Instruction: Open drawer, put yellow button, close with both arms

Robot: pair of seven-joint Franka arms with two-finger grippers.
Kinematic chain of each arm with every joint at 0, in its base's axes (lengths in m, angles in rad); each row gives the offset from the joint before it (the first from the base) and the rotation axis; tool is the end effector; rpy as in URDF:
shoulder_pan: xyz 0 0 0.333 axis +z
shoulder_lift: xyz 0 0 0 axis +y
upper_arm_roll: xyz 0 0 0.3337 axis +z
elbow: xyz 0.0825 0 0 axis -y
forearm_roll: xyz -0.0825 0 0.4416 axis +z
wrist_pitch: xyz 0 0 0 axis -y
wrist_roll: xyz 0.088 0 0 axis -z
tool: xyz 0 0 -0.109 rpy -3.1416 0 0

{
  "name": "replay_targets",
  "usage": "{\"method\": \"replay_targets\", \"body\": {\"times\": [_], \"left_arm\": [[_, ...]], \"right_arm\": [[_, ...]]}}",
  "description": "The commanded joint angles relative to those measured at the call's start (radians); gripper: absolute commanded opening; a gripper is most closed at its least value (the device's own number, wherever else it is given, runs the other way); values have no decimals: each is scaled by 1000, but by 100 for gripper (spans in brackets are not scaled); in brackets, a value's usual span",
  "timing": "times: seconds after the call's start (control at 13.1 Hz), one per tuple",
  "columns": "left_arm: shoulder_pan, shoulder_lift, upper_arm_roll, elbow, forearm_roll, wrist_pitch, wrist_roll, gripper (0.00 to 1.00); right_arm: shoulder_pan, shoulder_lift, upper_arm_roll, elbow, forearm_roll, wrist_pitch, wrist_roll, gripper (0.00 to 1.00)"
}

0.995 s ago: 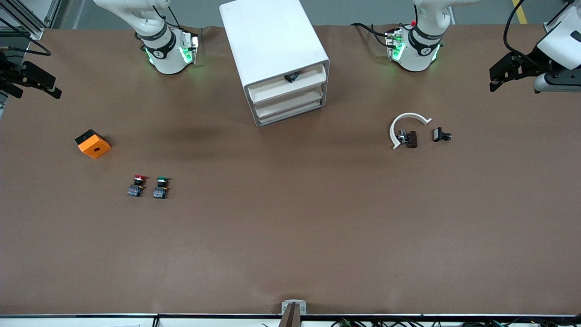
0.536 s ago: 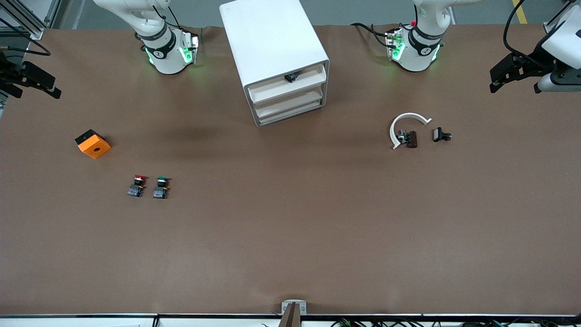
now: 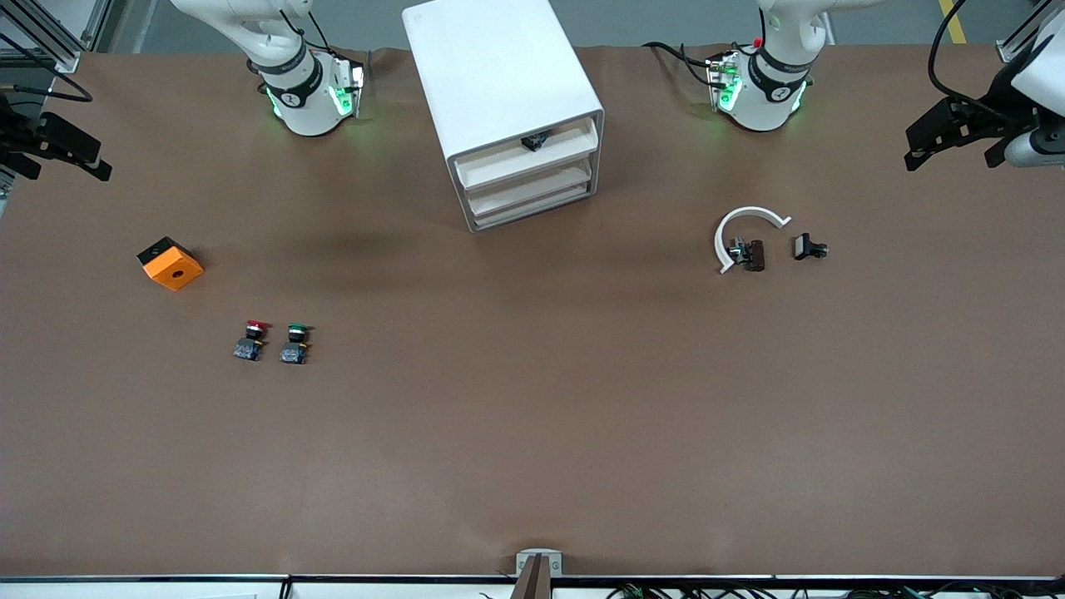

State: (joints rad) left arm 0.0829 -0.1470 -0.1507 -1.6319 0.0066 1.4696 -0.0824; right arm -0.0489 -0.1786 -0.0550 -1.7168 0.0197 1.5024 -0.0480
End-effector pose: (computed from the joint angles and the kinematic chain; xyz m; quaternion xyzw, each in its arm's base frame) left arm 0.5509 -0.0435 0.6840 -0.9998 -0.0085 0.0074 0.0149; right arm 0.5417 -0.0570 0.6607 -0.9994 0.0269 0.0169 0.0160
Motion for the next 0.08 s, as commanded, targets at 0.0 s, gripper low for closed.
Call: {"method": "replay_targets", "body": {"times": [0.0], "left_arm": [[8, 26, -1, 40, -2, -20, -11, 100]], "right_arm": [[-3, -12, -2, 3, 11, -7, 2, 100]]}}
